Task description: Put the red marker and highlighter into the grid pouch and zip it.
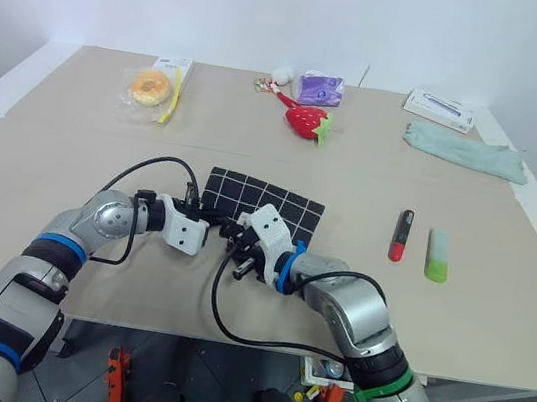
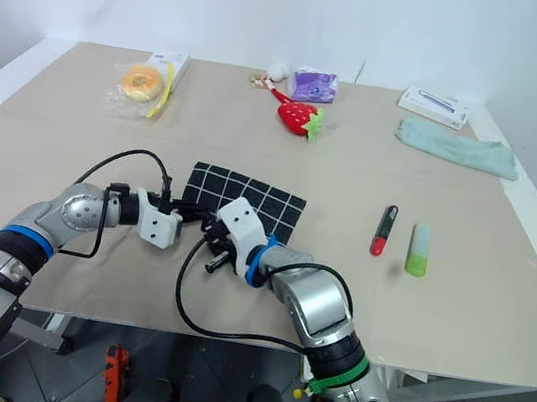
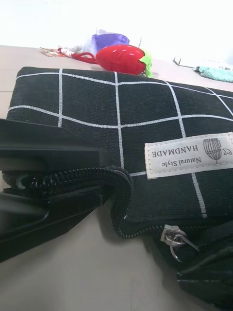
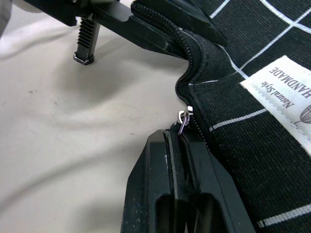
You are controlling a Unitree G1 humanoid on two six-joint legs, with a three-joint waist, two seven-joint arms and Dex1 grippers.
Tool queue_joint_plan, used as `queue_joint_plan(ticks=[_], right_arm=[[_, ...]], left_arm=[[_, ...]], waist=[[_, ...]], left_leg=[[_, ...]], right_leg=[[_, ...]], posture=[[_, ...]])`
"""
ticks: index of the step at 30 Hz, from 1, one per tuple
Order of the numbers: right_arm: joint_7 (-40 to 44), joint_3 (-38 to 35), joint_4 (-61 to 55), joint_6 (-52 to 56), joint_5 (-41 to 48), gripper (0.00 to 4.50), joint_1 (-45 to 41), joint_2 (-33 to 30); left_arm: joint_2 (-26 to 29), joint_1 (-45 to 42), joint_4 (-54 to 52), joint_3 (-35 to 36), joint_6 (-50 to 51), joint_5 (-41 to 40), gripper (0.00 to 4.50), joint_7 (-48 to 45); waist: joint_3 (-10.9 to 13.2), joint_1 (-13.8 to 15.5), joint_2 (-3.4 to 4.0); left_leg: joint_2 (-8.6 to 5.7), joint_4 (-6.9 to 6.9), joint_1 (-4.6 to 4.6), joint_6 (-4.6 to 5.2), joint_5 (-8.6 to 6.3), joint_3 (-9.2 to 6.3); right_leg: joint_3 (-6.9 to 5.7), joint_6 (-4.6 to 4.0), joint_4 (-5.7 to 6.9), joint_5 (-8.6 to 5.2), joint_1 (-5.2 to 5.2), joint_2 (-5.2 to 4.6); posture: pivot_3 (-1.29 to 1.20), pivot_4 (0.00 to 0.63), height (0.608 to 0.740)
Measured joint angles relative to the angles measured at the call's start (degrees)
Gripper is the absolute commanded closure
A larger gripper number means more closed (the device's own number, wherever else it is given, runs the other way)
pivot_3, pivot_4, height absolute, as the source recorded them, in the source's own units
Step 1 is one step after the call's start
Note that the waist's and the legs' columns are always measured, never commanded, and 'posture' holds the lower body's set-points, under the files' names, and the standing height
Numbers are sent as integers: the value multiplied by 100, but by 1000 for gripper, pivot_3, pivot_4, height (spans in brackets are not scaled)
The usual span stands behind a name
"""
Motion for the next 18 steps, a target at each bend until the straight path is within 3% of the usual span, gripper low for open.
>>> queue_joint_plan(ticks=[10, 18], right_arm=[[54, 47, 156, -360, -395, 4449, -118, -667], [107, 144, 112, -354, -486, 4449, -137, -475]], left_arm=[[-45, 70, -147, 39, 81, -117, 4500, -112], [-75, 136, -210, 102, 195, -265, 4500, -251]], waist=[[0, 3, 0], [0, 0, 0]], left_leg=[[-1, -1, -1, 0, 0, -2], [-1, -2, -2, 0, 0, -3]], right_leg=[[-2, -3, -1, -2, 0, 0], [-2, -3, -1, -2, -1, 0]], posture=[[0, 150, 739], [0, 150, 739]])
